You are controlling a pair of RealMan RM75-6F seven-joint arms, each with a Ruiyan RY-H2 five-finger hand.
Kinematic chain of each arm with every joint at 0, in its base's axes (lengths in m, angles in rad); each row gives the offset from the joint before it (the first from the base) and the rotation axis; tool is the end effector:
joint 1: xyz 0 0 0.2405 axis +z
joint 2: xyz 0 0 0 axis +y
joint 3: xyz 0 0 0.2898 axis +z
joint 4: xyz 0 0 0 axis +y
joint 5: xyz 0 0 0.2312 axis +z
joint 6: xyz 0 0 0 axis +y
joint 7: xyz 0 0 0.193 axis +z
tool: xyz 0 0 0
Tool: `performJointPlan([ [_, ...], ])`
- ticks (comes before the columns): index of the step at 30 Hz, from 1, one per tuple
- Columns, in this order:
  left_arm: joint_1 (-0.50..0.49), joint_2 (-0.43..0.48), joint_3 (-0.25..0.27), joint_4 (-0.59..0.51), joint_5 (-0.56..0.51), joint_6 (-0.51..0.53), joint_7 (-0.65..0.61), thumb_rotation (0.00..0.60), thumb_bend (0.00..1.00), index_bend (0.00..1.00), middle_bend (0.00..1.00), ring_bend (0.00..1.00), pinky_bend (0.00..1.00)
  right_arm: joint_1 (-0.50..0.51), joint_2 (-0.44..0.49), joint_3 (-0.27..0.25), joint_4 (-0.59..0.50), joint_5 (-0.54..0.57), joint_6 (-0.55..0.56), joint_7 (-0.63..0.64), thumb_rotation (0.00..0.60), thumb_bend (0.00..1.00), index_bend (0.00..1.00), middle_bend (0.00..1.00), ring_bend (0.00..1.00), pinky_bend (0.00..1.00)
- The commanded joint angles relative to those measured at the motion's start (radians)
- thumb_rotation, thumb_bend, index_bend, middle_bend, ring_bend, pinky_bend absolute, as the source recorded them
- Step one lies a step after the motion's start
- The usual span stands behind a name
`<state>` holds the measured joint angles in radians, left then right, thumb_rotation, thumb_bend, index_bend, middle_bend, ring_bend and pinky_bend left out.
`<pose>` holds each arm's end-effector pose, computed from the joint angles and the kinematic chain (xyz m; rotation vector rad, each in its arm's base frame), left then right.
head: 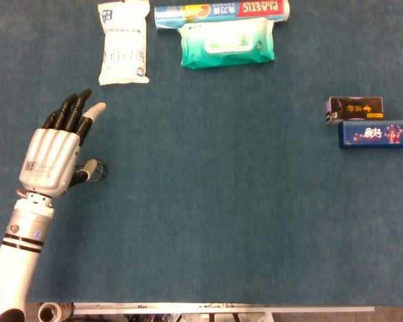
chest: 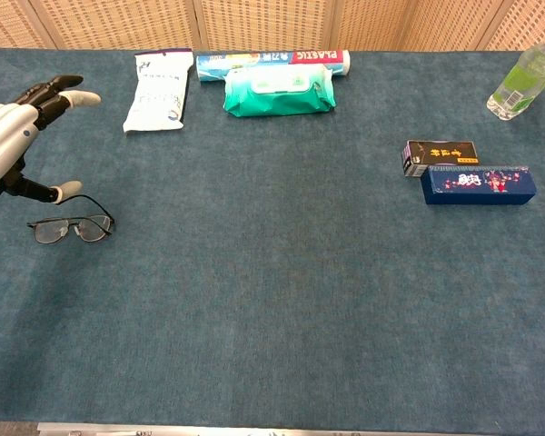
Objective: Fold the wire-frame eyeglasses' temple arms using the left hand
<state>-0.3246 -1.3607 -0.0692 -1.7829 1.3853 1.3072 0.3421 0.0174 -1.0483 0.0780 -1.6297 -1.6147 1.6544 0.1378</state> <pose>-0.2335 0.2920 0.0324 -1.6117 -0.9728 -0.9942 -0.3283 -0.2140 0.2025 1.3185 -0.8126 1.1091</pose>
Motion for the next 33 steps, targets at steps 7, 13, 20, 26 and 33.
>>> performJointPlan([
  [7,-0.01,-0.002,-0.004,-0.027,0.016,0.002,0.02,0.6,0.23,0.12,0.0,0.01,0.18,0.0,0.0,0.001,0.0,-0.001,0.002,0.001,0.6,0.36,0.52,0.43,0.26,0.39],
  [13,-0.012,-0.021,0.004,-0.043,0.021,0.003,0.056,0.6,0.23,0.12,0.0,0.01,0.18,-0.003,0.004,0.001,-0.002,-0.003,0.008,0.007,0.6,0.36,0.52,0.43,0.26,0.39],
  [20,-0.019,-0.04,0.002,-0.029,0.015,-0.002,0.073,0.6,0.23,0.12,0.0,0.01,0.18,-0.004,0.006,0.001,-0.002,-0.004,0.01,0.009,0.6,0.36,0.52,0.43,0.26,0.39],
  [26,-0.013,-0.047,0.002,-0.003,0.0,0.002,0.058,0.6,0.23,0.12,0.0,0.01,0.18,-0.003,0.005,0.002,-0.002,-0.001,0.007,0.008,0.6,0.36,0.52,0.43,0.26,0.39],
  [33,-0.002,-0.043,0.0,0.015,-0.005,0.017,0.038,0.6,0.23,0.12,0.0,0.01,0.18,-0.002,0.002,0.001,-0.002,-0.002,0.005,0.002,0.6,0.36,0.52,0.43,0.26,0.39],
])
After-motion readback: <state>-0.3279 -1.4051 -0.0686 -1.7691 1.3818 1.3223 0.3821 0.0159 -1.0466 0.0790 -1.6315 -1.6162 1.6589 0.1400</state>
